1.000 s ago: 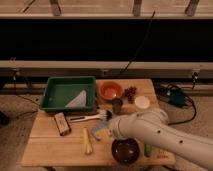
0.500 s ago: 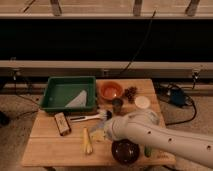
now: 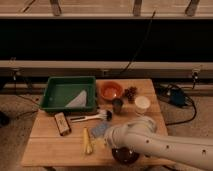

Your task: Place banana in paper cup

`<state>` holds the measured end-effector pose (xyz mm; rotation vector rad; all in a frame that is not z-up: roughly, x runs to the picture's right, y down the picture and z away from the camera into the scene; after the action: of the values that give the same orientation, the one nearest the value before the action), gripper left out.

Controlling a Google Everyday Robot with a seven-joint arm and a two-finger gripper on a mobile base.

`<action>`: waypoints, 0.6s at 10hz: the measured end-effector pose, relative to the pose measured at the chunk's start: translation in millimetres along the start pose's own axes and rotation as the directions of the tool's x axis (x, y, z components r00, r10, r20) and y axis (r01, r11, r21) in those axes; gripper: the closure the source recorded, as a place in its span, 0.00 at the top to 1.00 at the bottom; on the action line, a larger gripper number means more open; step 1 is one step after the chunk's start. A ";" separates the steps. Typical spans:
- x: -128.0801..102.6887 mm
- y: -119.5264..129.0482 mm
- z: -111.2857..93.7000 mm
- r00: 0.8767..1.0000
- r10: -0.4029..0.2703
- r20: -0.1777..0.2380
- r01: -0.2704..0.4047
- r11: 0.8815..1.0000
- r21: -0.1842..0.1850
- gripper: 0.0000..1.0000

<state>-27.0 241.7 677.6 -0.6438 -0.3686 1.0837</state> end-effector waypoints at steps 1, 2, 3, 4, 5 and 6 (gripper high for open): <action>4.3 2.1 2.6 1.000 0.011 0.003 -0.011 1.000 0.007 0.65; 4.8 4.3 5.9 1.000 0.016 0.004 -0.016 1.000 0.015 0.65; 4.1 6.0 9.4 1.000 0.016 0.005 -0.016 1.000 0.019 0.65; 1.2 6.8 14.4 1.000 0.015 0.011 -0.016 0.999 0.028 0.65; -0.8 7.1 17.5 1.000 0.017 0.012 -0.017 0.999 0.032 0.65; -2.7 7.8 20.8 1.000 0.016 0.013 -0.016 0.999 0.036 0.65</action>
<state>-45.5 248.0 688.4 -0.6086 -0.3543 1.1078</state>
